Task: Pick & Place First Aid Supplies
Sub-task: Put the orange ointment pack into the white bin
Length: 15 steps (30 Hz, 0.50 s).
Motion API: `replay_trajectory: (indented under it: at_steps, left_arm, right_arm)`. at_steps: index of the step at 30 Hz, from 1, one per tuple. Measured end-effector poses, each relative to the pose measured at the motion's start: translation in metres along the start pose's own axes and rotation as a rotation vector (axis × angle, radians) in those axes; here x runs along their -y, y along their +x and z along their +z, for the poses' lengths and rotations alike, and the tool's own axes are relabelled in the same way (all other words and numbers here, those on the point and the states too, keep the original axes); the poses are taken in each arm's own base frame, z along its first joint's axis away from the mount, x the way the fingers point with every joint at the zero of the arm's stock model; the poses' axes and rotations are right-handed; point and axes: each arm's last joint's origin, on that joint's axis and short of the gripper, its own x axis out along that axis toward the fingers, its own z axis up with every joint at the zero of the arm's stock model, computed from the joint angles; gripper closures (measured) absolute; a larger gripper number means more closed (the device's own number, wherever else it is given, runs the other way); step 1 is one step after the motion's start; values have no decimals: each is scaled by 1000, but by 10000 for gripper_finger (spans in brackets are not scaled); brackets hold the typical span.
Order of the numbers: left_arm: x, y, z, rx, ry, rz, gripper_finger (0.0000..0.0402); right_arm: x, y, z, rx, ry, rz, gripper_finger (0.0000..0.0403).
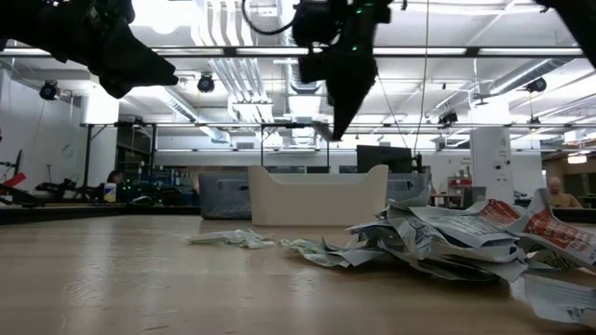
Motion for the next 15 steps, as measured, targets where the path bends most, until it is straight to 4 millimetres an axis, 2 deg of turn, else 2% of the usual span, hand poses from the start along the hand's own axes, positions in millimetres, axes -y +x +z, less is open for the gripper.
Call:
replay_trajectory:
  at_steps: [7,15]
  left_arm:
    - [0,0,0,0,-1,0,266]
    - [0,0,0,0,-1,0,266]
  right_arm:
    - [3,36,24,-153,-165,37,394]
    - [5,62,39,-239,-222,64,394]
